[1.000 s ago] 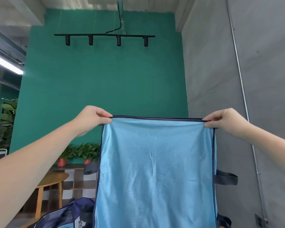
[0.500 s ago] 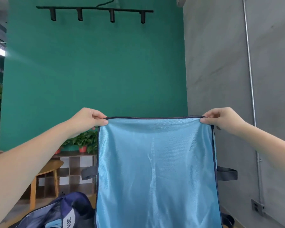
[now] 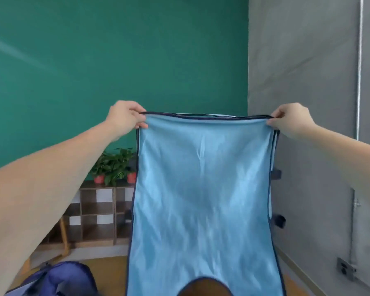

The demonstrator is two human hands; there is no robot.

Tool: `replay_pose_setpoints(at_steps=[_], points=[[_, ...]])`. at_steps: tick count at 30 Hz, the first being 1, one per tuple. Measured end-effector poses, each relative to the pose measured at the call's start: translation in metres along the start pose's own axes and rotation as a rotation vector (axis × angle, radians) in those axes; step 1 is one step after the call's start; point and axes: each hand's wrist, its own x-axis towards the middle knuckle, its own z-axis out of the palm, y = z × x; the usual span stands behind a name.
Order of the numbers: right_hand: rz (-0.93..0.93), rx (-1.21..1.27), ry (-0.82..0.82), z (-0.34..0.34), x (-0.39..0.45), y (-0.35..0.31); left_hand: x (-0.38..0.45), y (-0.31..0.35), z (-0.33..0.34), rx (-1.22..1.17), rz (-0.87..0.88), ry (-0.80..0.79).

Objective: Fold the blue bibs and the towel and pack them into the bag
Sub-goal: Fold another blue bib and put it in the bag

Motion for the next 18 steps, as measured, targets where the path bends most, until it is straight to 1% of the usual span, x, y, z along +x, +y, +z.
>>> replay_pose_setpoints(at_steps=[3, 5, 7, 10, 14, 18], points=[[-0.081, 0.061, 0.097, -0.003, 0.009, -0.016, 0.014, 0.010, -0.011, 0.048, 0.065, 0.105], [-0.107, 0.115, 0.109, -0.005, 0.002, -0.017, 0.006, 0.009, -0.018, 0.087, 0.083, 0.147], [-0.115, 0.134, 0.091, -0.005, -0.014, -0.015, -0.012, 0.004, -0.024, 0.139, 0.094, 0.154], [-0.093, 0.145, 0.054, -0.006, -0.048, -0.009, -0.051, -0.009, -0.032, 0.128, 0.066, 0.097], [-0.038, 0.194, -0.072, -0.008, -0.114, 0.016, -0.131, -0.031, -0.034, 0.080, 0.006, 0.027], [0.031, 0.213, -0.287, -0.020, -0.190, 0.052, -0.234, -0.053, -0.034, 0.103, -0.071, -0.111]])
